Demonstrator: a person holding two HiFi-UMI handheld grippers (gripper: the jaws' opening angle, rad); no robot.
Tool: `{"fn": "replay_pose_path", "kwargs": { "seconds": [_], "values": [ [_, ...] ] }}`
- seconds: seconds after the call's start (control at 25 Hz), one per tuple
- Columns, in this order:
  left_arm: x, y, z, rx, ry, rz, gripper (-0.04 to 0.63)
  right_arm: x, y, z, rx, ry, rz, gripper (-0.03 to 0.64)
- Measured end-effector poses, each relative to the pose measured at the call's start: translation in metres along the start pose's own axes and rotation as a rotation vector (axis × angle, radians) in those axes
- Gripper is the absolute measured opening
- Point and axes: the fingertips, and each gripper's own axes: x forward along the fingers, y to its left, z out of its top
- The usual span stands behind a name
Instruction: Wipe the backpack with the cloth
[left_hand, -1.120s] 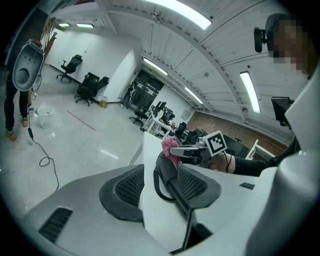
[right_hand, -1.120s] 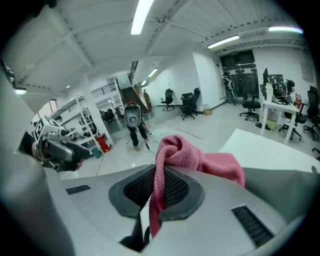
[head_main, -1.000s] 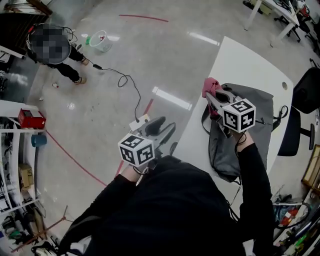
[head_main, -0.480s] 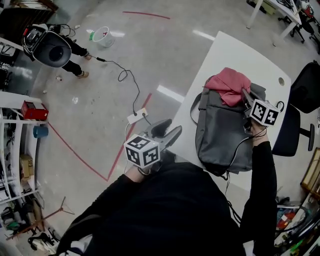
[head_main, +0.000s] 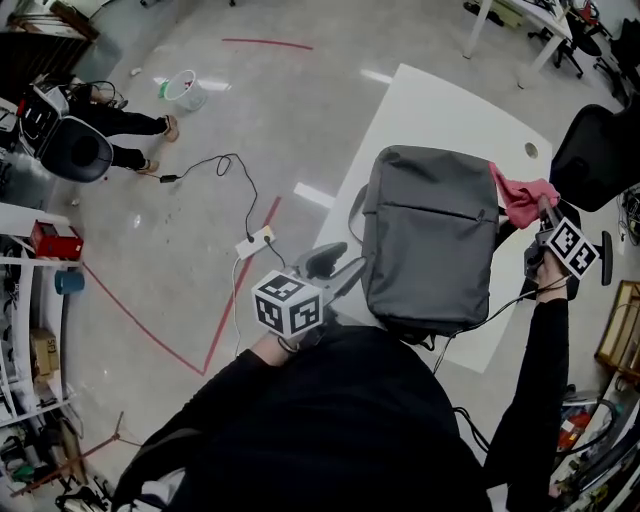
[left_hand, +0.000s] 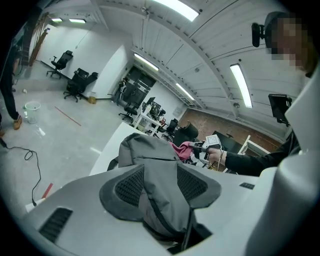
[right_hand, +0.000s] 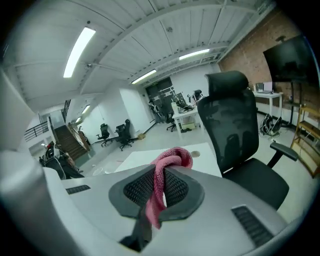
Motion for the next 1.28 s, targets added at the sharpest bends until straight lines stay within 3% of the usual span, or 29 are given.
{"fn": "replay_pose_path", "kwargs": {
  "seconds": [0.2, 0.48, 0.56, 0.8, 0.96, 1.04, 1.12, 1.2, 1.28],
  "values": [
    [-0.004, 0.008, 0.0, 0.005, -0.001, 0.001, 0.221, 0.019, 0.027, 0.017, -0.118, 0.003, 0.029, 0.036],
    [-0.036, 0.052, 0.002, -0.034, -0.006, 0.021, 0.221, 0.068, 0.129, -0.068, -0.418, 0.221, 0.083, 0.037],
    [-0.044, 0.071, 0.007, -0.052, -0.003, 0.022, 0.221, 0.074, 0.179, -0.084, -0.512, 0.24, 0.168, 0.035],
    [-0.053, 0.1, 0.024, -0.031, 0.015, -0.01, 0.221, 0.07, 0.336, -0.167, -0.938, 0.348, 0.561, 0.035],
    [-0.067, 0.124, 0.042, -0.004, 0.031, 0.011, 0.221, 0.065, 0.417, -0.194, -1.107, 0.316, 0.781, 0.035],
    [-0.07, 0.138, 0.05, -0.001, 0.032, 0.04, 0.221, 0.076, 0.438, -0.181, -1.059, 0.261, 0.851, 0.036],
    [-0.072, 0.147, 0.057, 0.003, 0.032, 0.063, 0.221, 0.097, 0.445, -0.144, -0.862, 0.197, 0.86, 0.036],
    [-0.074, 0.148, 0.06, 0.009, 0.038, 0.074, 0.221, 0.129, 0.424, -0.101, -0.633, 0.16, 0.756, 0.035],
    [-0.075, 0.141, 0.054, 0.011, 0.044, 0.077, 0.221, 0.16, 0.37, -0.08, -0.462, 0.2, 0.556, 0.036]
  ]
}}
